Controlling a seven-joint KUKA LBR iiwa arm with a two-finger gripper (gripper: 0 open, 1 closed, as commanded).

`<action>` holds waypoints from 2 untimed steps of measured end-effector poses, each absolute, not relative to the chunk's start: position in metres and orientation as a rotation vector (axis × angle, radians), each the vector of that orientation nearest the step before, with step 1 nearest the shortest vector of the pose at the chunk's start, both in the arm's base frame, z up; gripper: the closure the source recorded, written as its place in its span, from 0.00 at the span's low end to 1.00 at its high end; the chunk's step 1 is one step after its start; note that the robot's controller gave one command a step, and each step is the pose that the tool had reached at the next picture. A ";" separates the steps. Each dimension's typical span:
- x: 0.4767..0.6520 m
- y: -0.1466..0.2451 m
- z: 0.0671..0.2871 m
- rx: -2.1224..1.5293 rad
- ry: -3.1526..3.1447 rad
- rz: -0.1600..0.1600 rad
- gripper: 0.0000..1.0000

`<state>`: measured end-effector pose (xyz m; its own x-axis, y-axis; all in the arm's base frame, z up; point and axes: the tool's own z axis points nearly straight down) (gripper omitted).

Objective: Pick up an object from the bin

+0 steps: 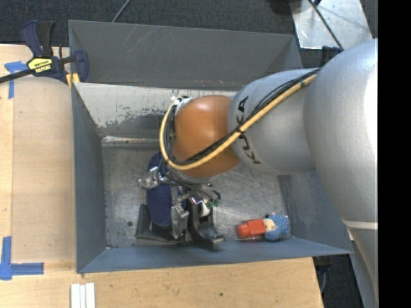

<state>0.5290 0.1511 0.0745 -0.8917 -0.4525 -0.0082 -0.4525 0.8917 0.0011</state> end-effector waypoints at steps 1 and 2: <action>0.530 0.152 0.075 -0.723 3.049 0.005 0.00; 0.531 0.152 0.075 -0.716 3.049 0.005 0.00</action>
Offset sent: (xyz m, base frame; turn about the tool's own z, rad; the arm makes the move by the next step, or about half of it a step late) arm 0.0000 0.0000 0.0000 0.0000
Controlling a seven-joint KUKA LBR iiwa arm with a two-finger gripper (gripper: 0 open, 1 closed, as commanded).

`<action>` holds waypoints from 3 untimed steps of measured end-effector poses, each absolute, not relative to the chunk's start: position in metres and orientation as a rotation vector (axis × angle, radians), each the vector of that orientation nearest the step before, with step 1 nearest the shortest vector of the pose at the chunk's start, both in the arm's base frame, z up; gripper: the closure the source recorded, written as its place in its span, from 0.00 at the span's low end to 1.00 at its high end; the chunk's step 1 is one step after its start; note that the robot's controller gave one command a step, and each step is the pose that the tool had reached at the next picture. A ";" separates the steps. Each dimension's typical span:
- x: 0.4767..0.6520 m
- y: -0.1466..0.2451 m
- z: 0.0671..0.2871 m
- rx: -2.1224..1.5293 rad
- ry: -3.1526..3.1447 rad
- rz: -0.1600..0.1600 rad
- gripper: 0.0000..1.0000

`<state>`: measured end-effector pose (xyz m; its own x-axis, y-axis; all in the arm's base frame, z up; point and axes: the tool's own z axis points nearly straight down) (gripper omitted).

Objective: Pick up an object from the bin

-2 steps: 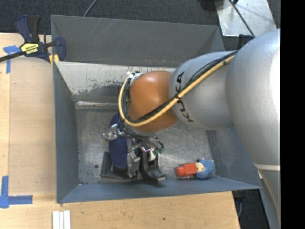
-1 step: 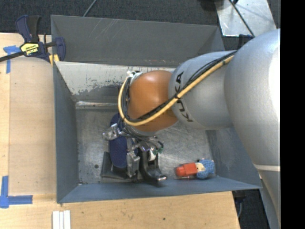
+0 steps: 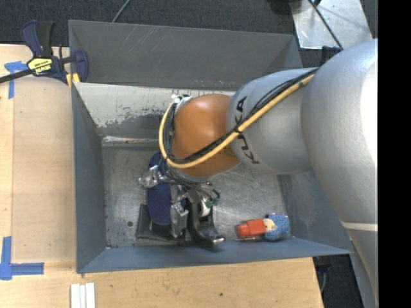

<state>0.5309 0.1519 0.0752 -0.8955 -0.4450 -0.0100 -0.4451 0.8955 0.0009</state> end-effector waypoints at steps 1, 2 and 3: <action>0.533 0.154 0.078 -0.716 3.041 0.010 1.00; 0.535 0.156 0.086 -0.712 3.047 0.007 1.00; 0.537 0.157 0.120 -0.707 3.053 0.002 1.00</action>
Offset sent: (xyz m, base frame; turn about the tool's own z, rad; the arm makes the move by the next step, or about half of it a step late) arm 0.0000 0.0000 0.0000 0.0000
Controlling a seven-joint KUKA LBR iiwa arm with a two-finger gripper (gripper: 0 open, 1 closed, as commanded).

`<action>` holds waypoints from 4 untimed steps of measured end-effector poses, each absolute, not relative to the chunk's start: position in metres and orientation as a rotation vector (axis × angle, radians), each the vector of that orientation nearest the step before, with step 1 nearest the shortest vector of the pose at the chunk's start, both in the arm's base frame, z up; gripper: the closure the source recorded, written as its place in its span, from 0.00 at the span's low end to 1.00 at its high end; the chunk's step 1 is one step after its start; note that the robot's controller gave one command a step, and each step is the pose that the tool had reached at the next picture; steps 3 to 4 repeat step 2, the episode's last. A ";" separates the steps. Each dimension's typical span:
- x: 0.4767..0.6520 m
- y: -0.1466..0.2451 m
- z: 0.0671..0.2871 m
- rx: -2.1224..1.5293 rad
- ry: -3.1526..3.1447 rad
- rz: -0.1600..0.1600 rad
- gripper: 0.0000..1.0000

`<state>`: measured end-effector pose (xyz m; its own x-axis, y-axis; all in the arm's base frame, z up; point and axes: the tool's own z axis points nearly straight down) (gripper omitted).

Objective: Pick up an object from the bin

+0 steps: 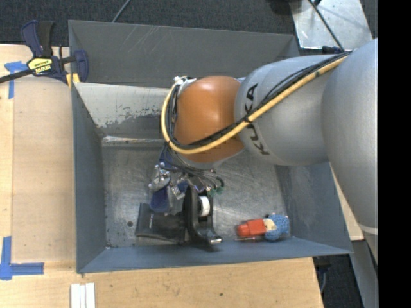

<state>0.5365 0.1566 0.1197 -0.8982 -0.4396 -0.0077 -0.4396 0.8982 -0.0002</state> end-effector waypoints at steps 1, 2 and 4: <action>0.538 0.157 0.129 -0.700 3.056 0.002 1.00; 0.539 0.156 0.138 -0.692 3.057 0.002 1.00; 0.539 0.156 0.138 -0.692 3.057 0.002 1.00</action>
Offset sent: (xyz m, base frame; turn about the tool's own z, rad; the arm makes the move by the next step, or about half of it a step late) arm -0.0001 0.0000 0.0085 0.0000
